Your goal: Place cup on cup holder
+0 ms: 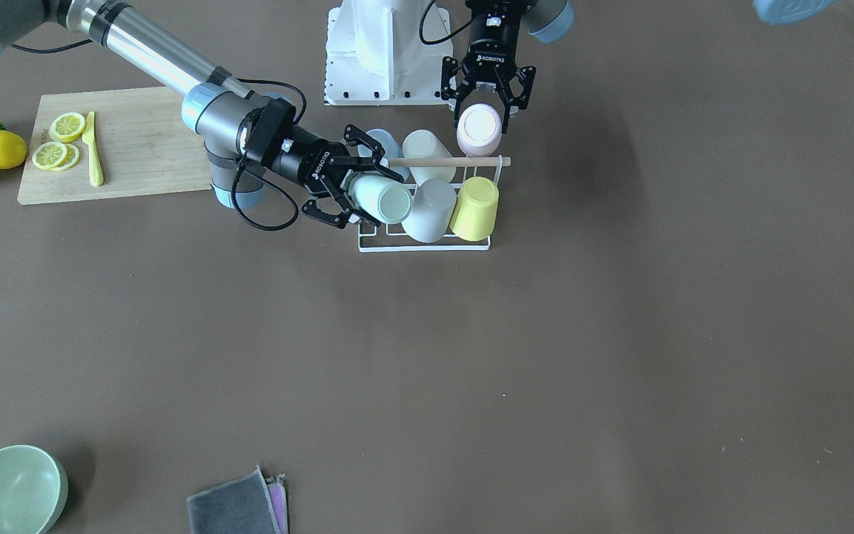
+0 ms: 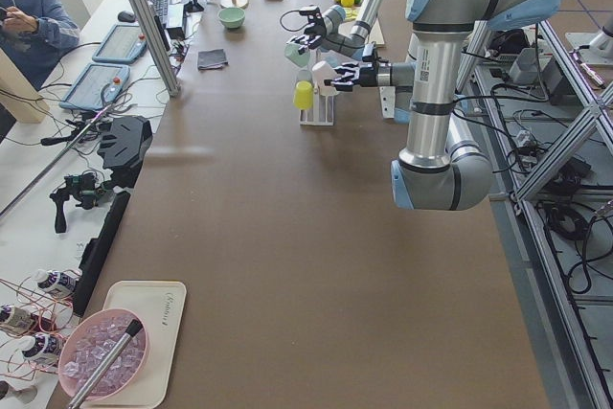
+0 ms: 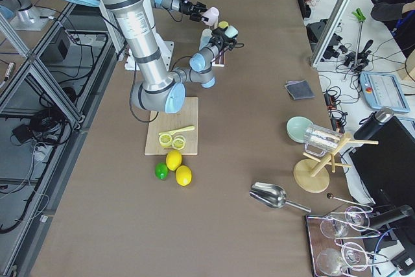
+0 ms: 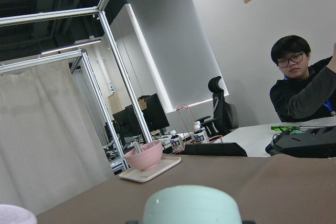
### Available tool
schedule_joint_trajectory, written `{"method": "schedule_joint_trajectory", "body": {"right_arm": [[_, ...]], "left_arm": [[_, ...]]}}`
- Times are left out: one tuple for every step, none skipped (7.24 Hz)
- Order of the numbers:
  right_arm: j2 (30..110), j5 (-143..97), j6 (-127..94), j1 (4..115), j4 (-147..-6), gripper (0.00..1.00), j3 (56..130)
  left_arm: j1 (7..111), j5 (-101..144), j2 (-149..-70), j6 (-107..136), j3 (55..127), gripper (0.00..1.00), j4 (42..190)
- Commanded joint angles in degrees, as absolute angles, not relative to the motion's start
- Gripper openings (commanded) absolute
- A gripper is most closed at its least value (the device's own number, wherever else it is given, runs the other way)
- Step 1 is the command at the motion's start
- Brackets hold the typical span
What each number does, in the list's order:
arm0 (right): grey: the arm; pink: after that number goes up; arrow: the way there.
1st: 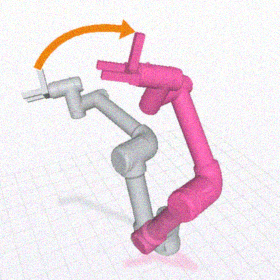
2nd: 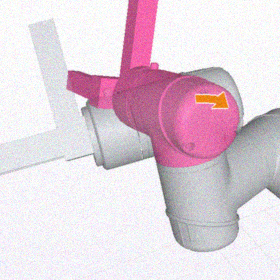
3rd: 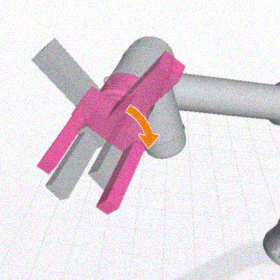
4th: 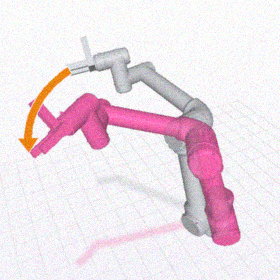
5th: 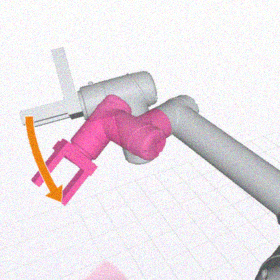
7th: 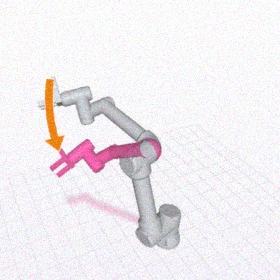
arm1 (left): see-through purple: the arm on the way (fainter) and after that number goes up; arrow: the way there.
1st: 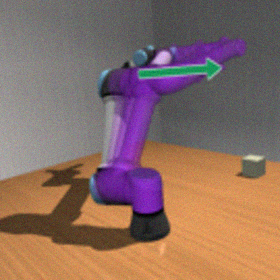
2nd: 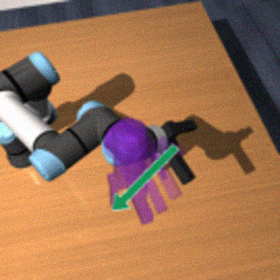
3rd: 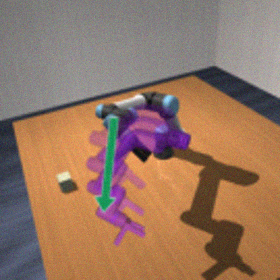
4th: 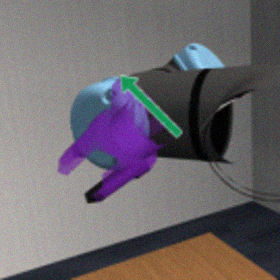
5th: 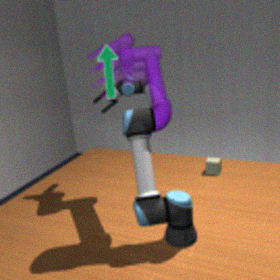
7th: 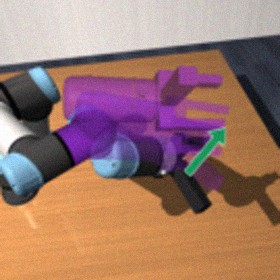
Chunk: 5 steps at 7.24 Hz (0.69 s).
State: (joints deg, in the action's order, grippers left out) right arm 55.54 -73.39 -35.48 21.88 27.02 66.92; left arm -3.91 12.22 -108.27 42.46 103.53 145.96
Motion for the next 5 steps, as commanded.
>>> {"method": "schedule_joint_trajectory", "body": {"right_arm": [[56.25,-73.39,-35.33,21.45,28.46,0.0,67.15],[56.34,-73.3,-35.33,20.92,28.82,0.0,67.06],[56.25,-72.69,-35.85,20.66,28.83,0.93,67.15],[56.08,-71.99,-35.95,20.65,28.83,1.0,67.24],[56.07,-71.98,-36.03,20.74,28.83,1.0,67.41]], "left_arm": [[-3.96,12.13,-108.19,42.45,103.8,0.97,144.85],[-3.96,12.04,-108.28,42.45,103.8,0.97,144.84],[-3.96,12.04,-108.28,42.45,104.32,0.97,144.93],[-3.52,12.04,-108.02,42.45,105.89,0.97,144.84],[-3.17,12.82,-107.23,40.97,110.0,0.97,144.84]]}}
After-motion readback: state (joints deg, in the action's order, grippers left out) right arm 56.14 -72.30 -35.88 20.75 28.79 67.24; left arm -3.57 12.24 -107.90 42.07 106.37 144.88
